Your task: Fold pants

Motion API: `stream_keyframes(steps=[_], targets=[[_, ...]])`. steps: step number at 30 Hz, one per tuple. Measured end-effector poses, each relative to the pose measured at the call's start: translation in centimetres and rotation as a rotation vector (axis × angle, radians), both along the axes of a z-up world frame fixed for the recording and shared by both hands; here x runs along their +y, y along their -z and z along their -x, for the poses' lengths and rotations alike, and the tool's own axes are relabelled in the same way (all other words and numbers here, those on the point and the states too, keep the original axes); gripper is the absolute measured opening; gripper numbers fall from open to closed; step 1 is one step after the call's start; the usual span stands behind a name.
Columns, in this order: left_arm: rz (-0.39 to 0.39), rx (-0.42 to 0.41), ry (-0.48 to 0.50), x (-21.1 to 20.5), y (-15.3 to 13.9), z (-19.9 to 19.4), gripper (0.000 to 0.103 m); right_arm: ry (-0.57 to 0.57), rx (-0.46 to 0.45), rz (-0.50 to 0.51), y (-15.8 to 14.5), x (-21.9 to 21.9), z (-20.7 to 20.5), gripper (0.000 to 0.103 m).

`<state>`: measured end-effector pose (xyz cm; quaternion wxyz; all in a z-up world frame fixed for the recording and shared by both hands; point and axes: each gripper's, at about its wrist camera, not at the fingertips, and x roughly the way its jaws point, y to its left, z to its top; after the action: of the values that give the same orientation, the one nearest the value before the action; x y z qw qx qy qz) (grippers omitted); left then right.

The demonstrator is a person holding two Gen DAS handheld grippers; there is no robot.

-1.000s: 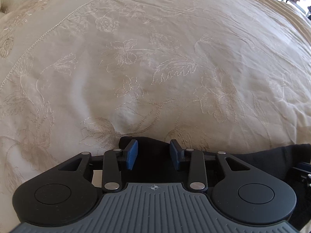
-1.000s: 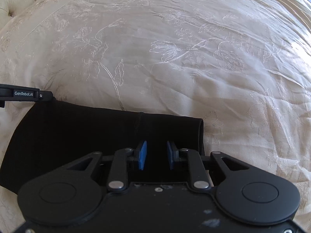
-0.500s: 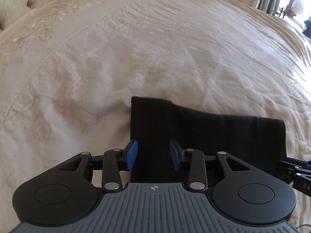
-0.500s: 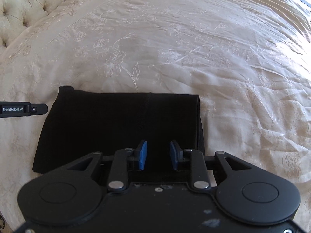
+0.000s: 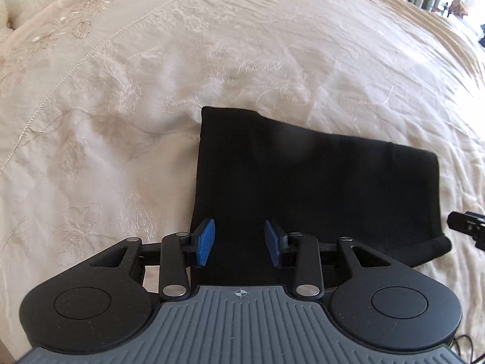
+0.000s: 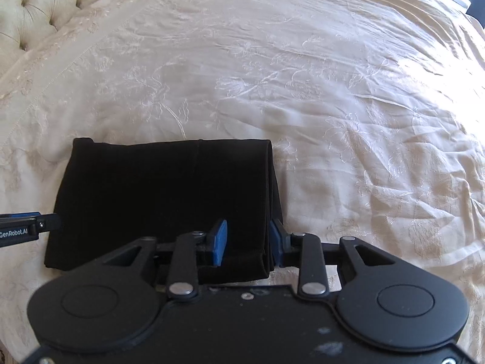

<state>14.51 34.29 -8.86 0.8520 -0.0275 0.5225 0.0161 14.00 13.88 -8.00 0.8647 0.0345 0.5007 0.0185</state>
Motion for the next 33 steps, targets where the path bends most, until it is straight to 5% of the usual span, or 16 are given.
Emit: stream_keyframes(steps=[10, 33], targets=[[-0.061, -0.042, -0.051, -4.7, -5.7, 5.7, 0.042, -0.030, -0.058, -0.039, -4.7, -0.8, 5.3, 0.042], [-0.148, -0.132, -0.080, -9.2, -10.3, 13.5, 0.053, -0.095, -0.142, -0.049, -9.4, -2.3, 12.3, 0.045]])
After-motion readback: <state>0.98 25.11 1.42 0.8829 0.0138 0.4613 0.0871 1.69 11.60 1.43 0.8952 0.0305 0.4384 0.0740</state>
